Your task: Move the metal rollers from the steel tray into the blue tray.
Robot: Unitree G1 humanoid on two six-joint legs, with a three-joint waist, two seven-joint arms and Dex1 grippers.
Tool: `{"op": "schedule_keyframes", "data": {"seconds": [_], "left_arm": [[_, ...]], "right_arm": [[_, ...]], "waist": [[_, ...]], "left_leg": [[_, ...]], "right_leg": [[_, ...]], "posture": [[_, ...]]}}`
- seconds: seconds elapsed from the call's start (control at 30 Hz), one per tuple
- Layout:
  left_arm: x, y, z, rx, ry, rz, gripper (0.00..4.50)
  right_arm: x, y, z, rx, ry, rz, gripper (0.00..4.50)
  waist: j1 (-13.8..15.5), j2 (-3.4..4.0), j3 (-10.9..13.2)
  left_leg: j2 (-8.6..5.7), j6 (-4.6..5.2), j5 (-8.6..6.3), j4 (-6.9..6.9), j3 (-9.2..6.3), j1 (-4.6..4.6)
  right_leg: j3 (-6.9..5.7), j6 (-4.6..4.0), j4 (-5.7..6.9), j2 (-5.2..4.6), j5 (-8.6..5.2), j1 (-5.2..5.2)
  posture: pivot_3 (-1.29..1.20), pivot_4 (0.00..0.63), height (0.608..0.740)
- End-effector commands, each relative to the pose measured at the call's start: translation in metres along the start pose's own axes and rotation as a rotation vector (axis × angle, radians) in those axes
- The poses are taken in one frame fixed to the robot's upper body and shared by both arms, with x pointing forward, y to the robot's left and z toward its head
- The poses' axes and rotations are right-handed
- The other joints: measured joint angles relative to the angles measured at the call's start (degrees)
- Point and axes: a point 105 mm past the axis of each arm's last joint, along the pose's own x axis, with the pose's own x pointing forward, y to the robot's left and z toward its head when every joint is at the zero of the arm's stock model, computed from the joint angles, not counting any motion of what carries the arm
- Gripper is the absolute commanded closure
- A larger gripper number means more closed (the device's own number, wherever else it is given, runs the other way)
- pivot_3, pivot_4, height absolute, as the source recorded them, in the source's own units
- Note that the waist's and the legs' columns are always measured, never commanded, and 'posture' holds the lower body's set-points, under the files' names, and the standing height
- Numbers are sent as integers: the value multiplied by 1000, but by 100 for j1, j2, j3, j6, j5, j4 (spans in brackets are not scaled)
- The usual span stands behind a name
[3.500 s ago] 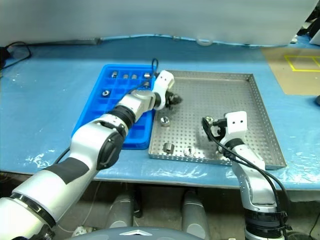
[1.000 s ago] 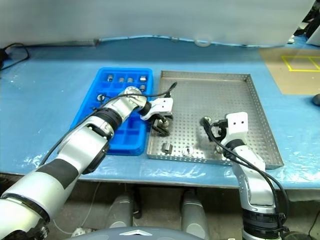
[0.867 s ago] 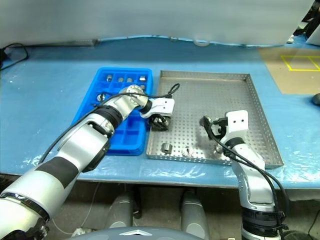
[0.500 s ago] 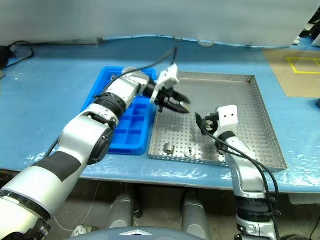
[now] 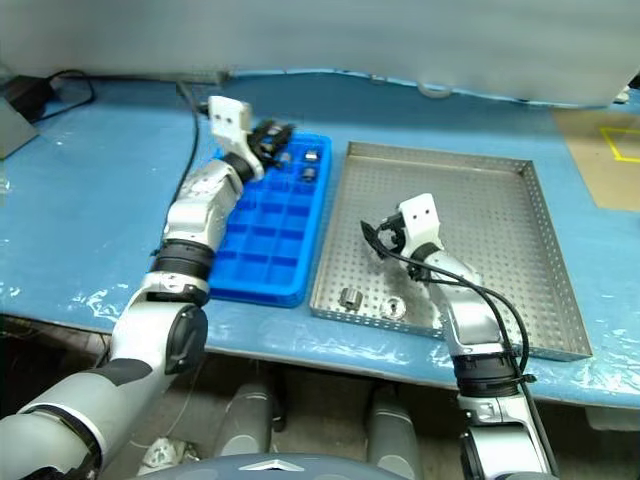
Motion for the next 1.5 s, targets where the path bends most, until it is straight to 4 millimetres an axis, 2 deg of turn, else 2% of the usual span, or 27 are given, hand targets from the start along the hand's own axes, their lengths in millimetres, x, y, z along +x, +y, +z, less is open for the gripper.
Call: {"op": "schedule_keyframes", "data": {"seconds": [0.03,0.2,0.33,0.47,0.5,0.6,0.67,0.7,0.73,0.77,0.83,0.9,0.93,1.0,1.07,1.2,1.33,1.5], "left_arm": [[-5,27,6,61,-5,177,2817],[-5,27,-29,101,139,196,2817],[-6,19,-44,88,192,161,2817],[-11,21,-61,71,254,183,2817],[-12,22,-64,63,268,189,2096],[-13,25,-65,41,272,203,1170],[-9,22,-56,43,244,182,468],[-6,20,-51,41,230,172,213],[-1,15,-44,25,201,145,213],[4,7,-36,-12,166,99,213],[20,-40,-9,-88,69,-158,213],[24,-68,3,-95,30,-323,213],[22,-91,1,-30,37,-470,213],[12,-125,-5,34,67,-704,213],[2,-153,-14,65,111,-892,213],[-11,-181,-32,141,202,-1067,213],[-22,-211,-44,176,240,-1177,213],[-19,-235,-55,184,245,-1105,213]], "right_arm": [[2,6,9,-19,-35,31,0],[4,7,11,-21,-42,32,0],[1,6,9,-21,-37,21,0],[-1,5,7,-20,-33,13,0],[-1,5,7,-20,-33,12,0],[-2,3,8,-22,-34,6,0],[-2,2,8,-25,-35,0,0],[-2,1,8,-28,-35,-4,0],[-2,-1,9,-32,-37,-13,0],[-3,-3,10,-36,-41,-23,0],[-12,-14,17,-9,-67,-76,0],[-23,-25,22,29,-95,-128,0],[-29,-32,25,48,-108,-156,0],[-43,-44,29,66,-125,-210,0],[-62,-59,30,53,-125,-288,0],[-89,-74,27,34,-110,-401,0],[-108,-75,23,26,-98,-475,0],[-122,-70,17,38,-91,-536,0]], "waist": [[33,0,0],[156,-1,0],[148,-1,1],[124,-1,0],[110,-1,0],[116,-1,1],[120,-1,0],[124,-1,0],[128,-1,1],[130,-1,1],[145,-4,3],[169,-5,3],[157,-5,3],[94,-7,0],[6,-5,-3],[-235,-4,-3],[-473,-2,-5],[-662,-1,-6]], "left_leg": [[-1,0,0,0,-1,0],[-6,-2,0,1,-4,-3],[-5,-2,1,0,-5,-10],[2,-6,3,-3,-5,-13],[2,-6,3,-4,-5,-13],[1,-6,3,-4,-5,-12],[1,-6,3,-4,-5,-12],[-1,-6,3,-4,-5,-12],[-2,-6,3,-4,-5,-12],[-3,-6,3,-3,-5,-13],[-6,-6,3,-3,-5,-17],[-6,-6,4,-1,-4,-34],[-10,-5,4,0,-1,-35],[-20,8,-3,1,8,-28],[-30,20,-11,-1,16,-17],[-25,24,-13,-4,25,-18],[-13,21,-12,-8,29,-13],[-20,26,-15,-7,42,-1]], "right_leg": [[-1,0,0,0,0,0],[-2,3,0,-2,-1,3],[-2,3,-1,-2,0,-4],[-3,3,0,0,0,-14],[-3,3,0,0,0,-15],[-1,3,0,1,0,-16],[-1,3,0,0,0,-15],[-1,3,0,-1,0,-15],[-1,3,0,-1,0,-14],[0,4,-1,-1,-1,-14],[3,4,-1,-1,0,-14],[10,3,-5,-10,-1,-14],[12,3,-7,-14,-1,-13],[16,4,-13,-26,-1,-10],[18,13,-16,-33,-6,-6],[37,23,-18,-33,-12,-13],[35,25,-15,-20,-14,-22],[33,70,-24,-19,-40,-15]], "posture": [[81,150,740],[66,150,740],[64,150,740],[54,150,740],[54,150,740],[54,150,740],[28,150,740],[16,150,740],[-2,150,740],[-27,150,740],[-79,150,740],[-125,150,740],[-153,150,740],[-205,150,740],[-268,150,740],[-358,150,740],[-440,150,740],[-517,150,740]]}}
